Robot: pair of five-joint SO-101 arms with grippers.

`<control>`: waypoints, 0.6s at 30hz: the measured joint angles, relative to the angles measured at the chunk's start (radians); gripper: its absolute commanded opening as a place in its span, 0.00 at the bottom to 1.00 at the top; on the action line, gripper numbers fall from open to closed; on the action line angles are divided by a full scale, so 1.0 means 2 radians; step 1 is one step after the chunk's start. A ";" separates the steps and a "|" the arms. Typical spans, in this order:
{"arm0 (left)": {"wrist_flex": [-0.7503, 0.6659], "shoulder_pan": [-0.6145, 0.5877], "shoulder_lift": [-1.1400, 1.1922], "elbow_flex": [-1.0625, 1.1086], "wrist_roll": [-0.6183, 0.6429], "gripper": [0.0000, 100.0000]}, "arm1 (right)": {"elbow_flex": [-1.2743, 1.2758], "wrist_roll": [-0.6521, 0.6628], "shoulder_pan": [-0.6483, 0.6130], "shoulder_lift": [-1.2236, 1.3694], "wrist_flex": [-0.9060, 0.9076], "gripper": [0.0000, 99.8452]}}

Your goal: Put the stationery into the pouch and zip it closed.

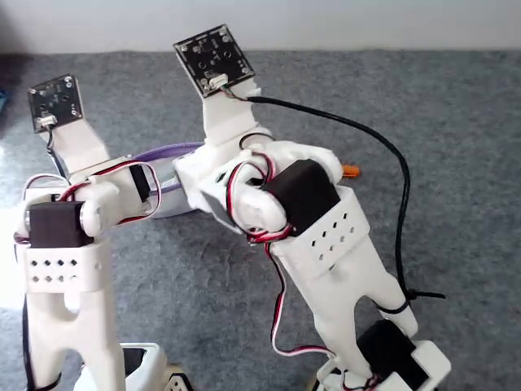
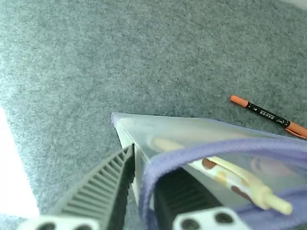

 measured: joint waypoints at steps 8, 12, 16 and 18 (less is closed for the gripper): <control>0.000 0.000 0.000 0.000 0.000 0.01 | 0.000 -0.021 -0.008 0.041 -0.006 0.09; 0.000 0.000 0.000 0.000 0.000 0.01 | 0.000 -0.023 -0.009 0.061 -0.021 0.09; 0.000 0.002 0.000 0.000 0.000 0.01 | 0.000 -0.028 -0.009 0.078 -0.019 0.00; 0.000 0.002 0.000 0.000 0.000 0.01 | 0.000 -0.029 -0.008 0.079 -0.012 0.02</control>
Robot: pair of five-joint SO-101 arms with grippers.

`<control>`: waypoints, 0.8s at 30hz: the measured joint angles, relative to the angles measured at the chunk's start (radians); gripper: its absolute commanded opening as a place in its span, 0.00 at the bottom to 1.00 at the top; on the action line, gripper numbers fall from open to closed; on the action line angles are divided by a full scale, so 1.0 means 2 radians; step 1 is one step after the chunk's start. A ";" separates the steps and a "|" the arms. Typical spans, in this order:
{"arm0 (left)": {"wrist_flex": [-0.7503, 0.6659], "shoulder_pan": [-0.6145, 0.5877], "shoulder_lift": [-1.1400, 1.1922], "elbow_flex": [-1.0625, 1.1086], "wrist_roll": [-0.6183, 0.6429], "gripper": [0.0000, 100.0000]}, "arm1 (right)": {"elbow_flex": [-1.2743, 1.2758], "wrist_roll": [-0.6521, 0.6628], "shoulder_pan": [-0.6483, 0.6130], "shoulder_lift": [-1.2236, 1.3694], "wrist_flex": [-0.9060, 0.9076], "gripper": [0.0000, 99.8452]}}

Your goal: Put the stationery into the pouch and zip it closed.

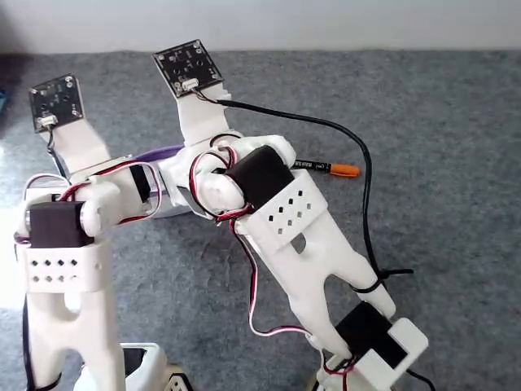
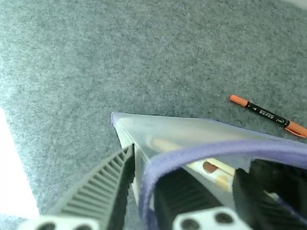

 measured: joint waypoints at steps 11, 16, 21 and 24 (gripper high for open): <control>0.000 0.000 0.000 0.000 0.000 0.01 | 0.000 0.044 0.001 -0.024 0.018 0.01; 0.000 0.000 0.000 0.000 0.000 0.01 | 0.000 0.078 0.001 -0.051 0.018 0.01; 0.000 0.000 0.000 0.000 0.000 0.01 | 0.000 0.111 0.016 -0.064 0.018 0.01; 0.000 0.000 0.000 0.000 0.000 0.01 | 0.000 0.133 0.024 -0.075 0.018 0.01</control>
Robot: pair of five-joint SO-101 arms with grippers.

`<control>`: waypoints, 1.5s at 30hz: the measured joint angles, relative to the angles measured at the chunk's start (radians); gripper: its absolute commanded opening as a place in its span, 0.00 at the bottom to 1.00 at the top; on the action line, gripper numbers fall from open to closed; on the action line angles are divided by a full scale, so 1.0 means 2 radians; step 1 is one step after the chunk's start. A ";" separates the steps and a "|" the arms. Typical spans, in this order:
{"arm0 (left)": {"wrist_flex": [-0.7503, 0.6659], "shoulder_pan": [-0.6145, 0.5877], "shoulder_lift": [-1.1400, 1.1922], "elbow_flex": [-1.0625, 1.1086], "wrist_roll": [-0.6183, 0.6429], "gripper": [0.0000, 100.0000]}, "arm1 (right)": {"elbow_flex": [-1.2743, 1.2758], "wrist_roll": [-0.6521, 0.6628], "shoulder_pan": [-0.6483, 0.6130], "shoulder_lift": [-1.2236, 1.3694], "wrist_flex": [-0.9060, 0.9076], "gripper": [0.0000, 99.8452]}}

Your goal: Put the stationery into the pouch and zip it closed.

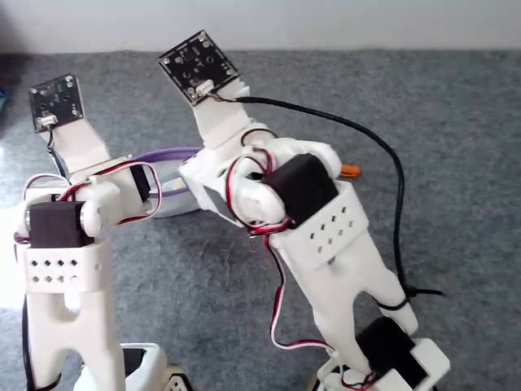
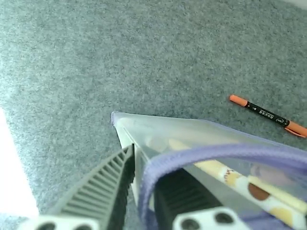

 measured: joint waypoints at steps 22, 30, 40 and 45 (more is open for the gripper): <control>0.000 -0.002 0.000 0.000 0.000 0.01 | -0.008 0.030 -0.035 -0.018 -0.051 0.01; 0.000 -0.002 0.001 0.000 0.000 0.01 | -0.082 0.030 -0.019 -0.018 0.018 0.01; 0.000 -0.002 0.001 0.000 0.000 0.01 | -0.058 -0.034 -0.016 0.034 0.015 0.01; 0.000 -0.002 0.000 0.000 0.000 0.01 | -0.058 -0.058 -0.014 0.060 0.000 0.01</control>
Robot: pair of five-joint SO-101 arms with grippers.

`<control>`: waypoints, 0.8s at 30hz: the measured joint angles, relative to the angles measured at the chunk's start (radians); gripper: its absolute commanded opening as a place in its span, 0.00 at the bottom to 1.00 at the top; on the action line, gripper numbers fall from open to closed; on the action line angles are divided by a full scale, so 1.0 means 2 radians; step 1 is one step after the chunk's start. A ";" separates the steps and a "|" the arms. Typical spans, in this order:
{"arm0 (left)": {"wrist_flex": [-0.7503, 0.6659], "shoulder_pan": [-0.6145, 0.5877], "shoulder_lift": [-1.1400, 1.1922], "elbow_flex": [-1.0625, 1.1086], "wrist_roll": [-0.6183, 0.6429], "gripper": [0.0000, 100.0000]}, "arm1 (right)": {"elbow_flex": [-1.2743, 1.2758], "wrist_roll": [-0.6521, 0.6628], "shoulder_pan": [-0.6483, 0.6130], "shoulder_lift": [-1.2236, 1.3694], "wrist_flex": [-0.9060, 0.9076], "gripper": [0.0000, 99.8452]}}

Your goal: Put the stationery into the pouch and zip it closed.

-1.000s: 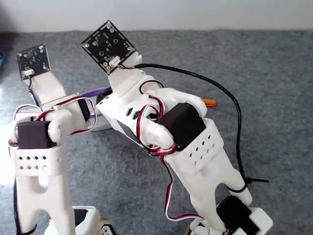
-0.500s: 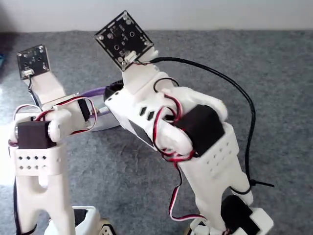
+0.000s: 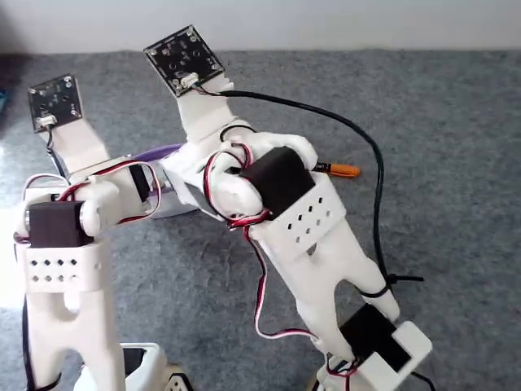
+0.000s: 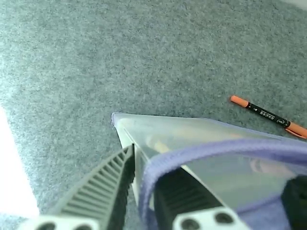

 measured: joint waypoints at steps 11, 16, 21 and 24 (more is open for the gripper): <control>-0.039 0.012 -0.073 0.031 0.001 0.01 | 0.002 -0.018 0.049 0.050 -0.048 0.01; -0.064 0.014 -0.088 0.073 0.000 0.01 | 0.002 -0.021 0.050 0.053 -0.049 0.01; -0.069 0.007 -0.094 0.090 0.000 0.01 | 0.002 -0.023 0.046 0.047 -0.013 0.02; -0.069 -0.002 -0.094 0.090 0.001 0.01 | 0.002 -0.038 0.043 0.031 0.019 0.12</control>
